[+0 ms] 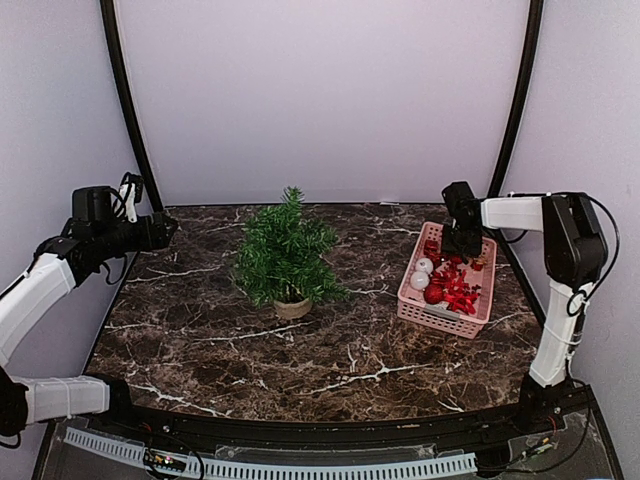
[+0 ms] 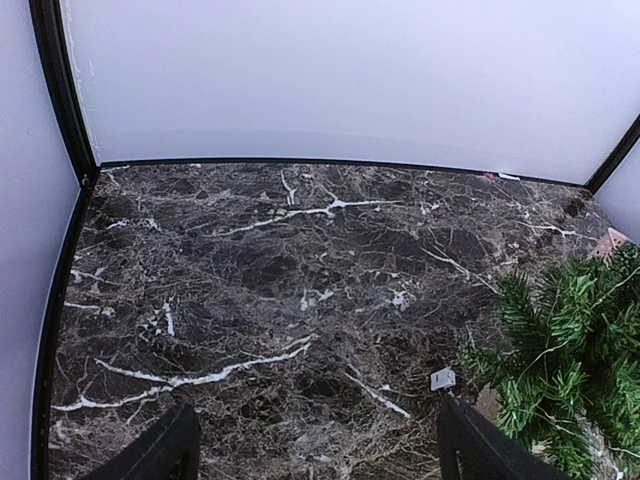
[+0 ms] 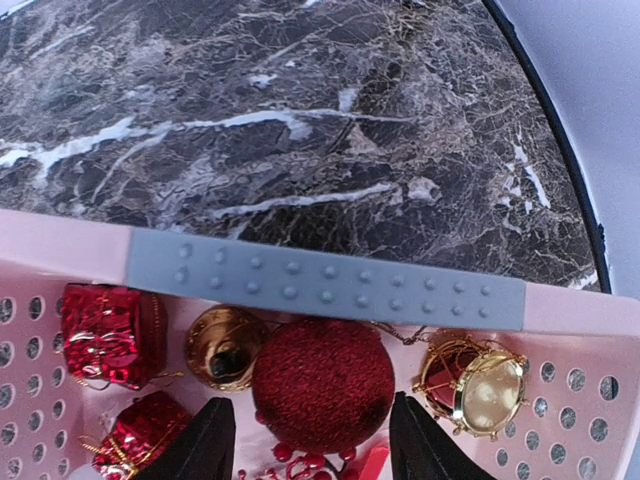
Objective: Decorate the small christmas tree
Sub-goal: Hang the ornament ball in the bin.
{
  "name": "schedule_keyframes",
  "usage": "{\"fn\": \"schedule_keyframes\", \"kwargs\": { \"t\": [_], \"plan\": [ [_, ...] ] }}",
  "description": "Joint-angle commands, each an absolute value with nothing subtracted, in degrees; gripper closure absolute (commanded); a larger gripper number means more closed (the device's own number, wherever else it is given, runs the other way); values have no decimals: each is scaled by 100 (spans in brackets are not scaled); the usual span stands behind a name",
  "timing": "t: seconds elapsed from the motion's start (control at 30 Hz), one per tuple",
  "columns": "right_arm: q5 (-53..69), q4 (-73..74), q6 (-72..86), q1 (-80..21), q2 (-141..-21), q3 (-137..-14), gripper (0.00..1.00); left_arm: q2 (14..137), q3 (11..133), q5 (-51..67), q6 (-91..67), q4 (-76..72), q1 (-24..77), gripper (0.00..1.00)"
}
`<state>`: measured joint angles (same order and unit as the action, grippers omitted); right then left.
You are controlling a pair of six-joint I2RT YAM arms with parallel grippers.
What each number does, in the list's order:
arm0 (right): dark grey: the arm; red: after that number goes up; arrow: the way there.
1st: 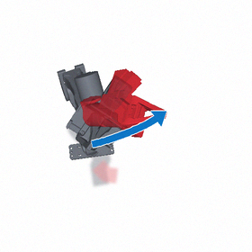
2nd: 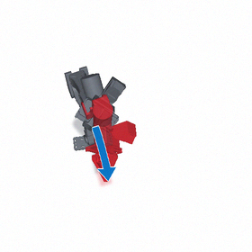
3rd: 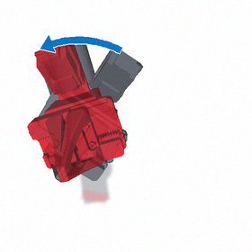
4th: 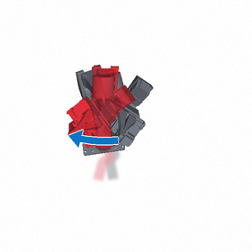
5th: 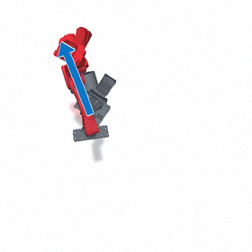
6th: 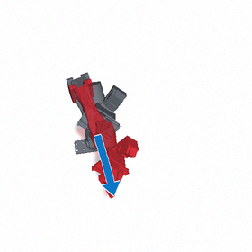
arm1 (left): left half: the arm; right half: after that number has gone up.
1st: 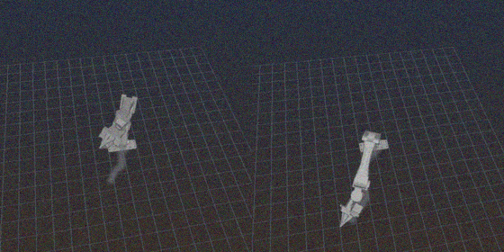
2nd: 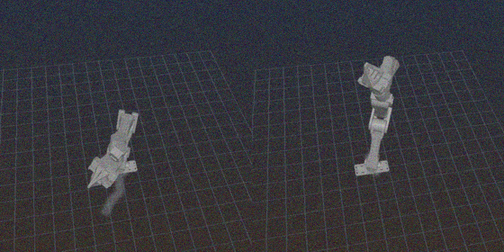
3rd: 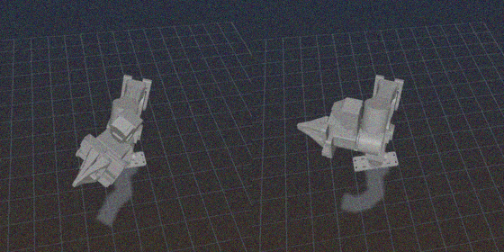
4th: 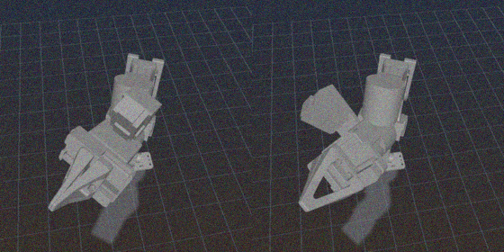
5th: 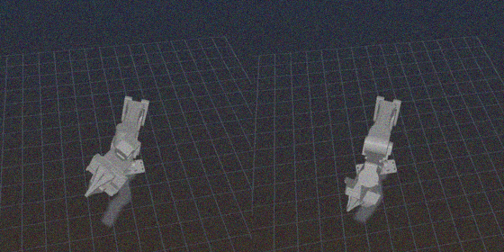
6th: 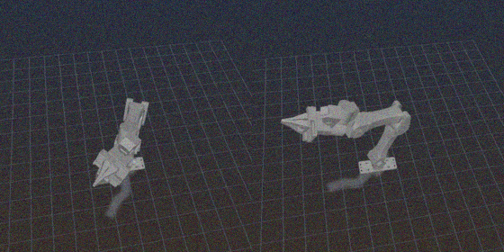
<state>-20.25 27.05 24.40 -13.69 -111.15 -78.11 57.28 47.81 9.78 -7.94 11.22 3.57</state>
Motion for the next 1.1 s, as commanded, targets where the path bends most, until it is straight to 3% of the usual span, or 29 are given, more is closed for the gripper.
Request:
{"fn": "schedule_keyframes", "kwargs": {
  "t": [0.0,0.3,0.47,0.77,1.07],
  "plan": [
    [-2353,2692,2365,-1327,-11341,-8025,47,5713,4759,967,-800,1055,327,16],
    [-2704,2722,2225,-1314,-11651,-8226,46,5755,4764,989,-801,1058,330,16],
    [-2681,2728,2220,-1318,-11610,-8195,57,5748,4764,959,-801,1059,325,16],
    [-2538,2615,2233,-1310,-11283,-7869,61,5698,4759,968,-798,1071,331,16],
    [-1583,2658,2412,-1308,-9895,-7193,63,5620,4719,1285,-747,967,328,17]
  ]
}}
